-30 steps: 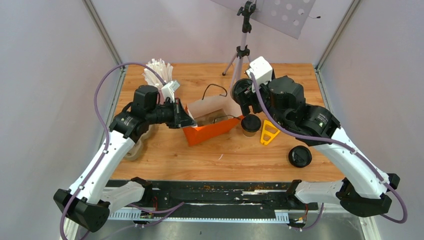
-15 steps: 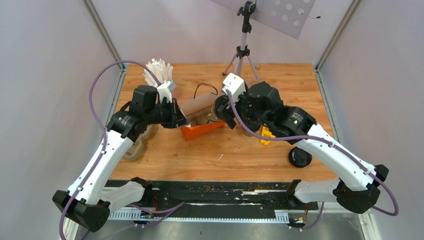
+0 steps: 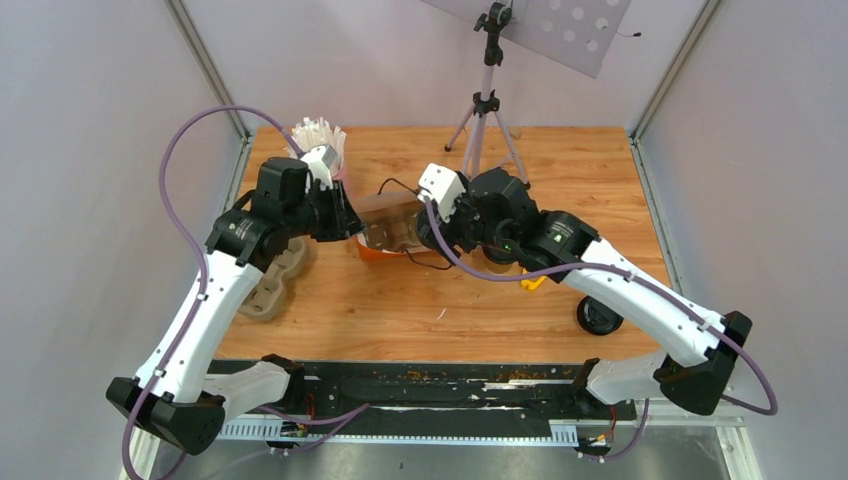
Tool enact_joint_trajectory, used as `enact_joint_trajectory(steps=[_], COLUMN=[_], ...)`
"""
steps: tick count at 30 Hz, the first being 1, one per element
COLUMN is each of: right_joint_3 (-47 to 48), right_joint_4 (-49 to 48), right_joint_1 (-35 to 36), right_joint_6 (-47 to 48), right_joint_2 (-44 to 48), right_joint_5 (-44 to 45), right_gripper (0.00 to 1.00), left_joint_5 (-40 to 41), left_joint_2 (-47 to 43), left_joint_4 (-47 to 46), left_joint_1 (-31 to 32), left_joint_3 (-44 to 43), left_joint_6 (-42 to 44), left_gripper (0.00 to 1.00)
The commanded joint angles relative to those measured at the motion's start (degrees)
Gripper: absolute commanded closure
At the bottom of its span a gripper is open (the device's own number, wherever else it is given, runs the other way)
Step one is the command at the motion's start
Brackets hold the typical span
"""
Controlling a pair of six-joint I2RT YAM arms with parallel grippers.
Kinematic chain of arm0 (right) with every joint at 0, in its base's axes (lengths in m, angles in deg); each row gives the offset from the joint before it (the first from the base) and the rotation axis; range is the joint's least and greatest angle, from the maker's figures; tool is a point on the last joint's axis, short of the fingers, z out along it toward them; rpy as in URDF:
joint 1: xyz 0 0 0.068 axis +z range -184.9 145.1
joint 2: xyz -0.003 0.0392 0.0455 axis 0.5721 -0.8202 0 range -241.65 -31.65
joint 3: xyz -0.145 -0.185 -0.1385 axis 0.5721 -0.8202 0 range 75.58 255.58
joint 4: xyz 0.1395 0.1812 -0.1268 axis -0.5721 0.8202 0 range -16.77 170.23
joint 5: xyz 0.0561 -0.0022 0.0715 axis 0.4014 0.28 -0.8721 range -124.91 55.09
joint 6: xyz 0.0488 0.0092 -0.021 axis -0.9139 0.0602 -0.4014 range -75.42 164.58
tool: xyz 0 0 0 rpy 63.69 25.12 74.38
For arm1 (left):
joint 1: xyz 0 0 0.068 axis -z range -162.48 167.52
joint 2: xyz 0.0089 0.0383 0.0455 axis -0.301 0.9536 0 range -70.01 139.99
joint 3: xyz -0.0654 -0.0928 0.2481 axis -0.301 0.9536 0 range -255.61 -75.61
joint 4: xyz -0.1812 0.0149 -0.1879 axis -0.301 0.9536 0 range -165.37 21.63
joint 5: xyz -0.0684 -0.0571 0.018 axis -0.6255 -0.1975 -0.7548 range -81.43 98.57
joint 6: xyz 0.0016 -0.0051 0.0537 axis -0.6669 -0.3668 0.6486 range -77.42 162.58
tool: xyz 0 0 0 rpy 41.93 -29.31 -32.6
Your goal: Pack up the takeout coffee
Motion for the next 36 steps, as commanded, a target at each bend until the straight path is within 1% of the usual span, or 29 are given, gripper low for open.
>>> enact_joint_trajectory(steps=[1, 3, 7, 10, 15, 19, 25, 28, 31, 34, 36], right_joint_3=[1.1, 3.0, 3.7, 4.6, 3.0, 3.5, 6.8, 9.0, 8.9, 11.1, 11.0], right_joint_4=[-5.4, -5.0, -6.7, -7.1, -10.0, -11.0, -11.8, -10.4, -11.8, -11.4, -11.6], right_joint_1=[0.6, 1.2, 1.8, 1.8, 1.9, 2.2, 2.2, 2.2, 2.5, 2.7, 3.1], right_joint_6=[2.5, 3.0, 4.6, 5.3, 4.7, 4.7, 5.1, 4.5, 4.6, 3.6, 4.3], right_joint_2=[-3.8, -5.8, -7.9, -9.6, -10.0, -11.3, -14.0, -16.3, -17.4, -19.0, -19.3], right_joint_5=[-4.9, -5.7, -6.3, -6.8, -9.5, -10.5, -11.1, -9.0, -6.9, -6.2, -6.4], right_gripper=[0.27, 0.27, 0.27, 0.27, 0.27, 0.27, 0.27, 0.28, 0.27, 0.27, 0.27], left_joint_5=[7.0, 9.2, 11.1, 11.8, 8.8, 3.4, 4.8, 8.3, 13.5, 13.0, 13.1], left_joint_2=[-1.5, -2.2, -4.7, -4.9, -4.3, -4.1, -7.4, -6.5, -5.3, -4.6, -4.4], left_joint_4=[3.7, 5.2, 3.8, 3.9, -1.5, -1.8, -1.6, 1.5, 5.4, 5.2, 3.2], left_joint_1=[-1.1, -2.1, -2.4, -2.5, -2.5, -2.5, -2.6, -2.5, -2.7, -3.3, -3.3], left_joint_3=[-4.2, -4.7, -3.1, -2.6, 0.2, 1.1, 1.4, 1.3, 1.6, 1.4, 2.2], left_joint_6=[-1.2, -3.3, -7.0, -8.2, -10.2, -11.7, -11.5, -9.7, -6.6, -4.5, -4.4], left_gripper=[0.68, 0.65, 0.63, 0.58, 0.56, 0.5, 0.41, 0.41, 0.43, 0.46, 0.5])
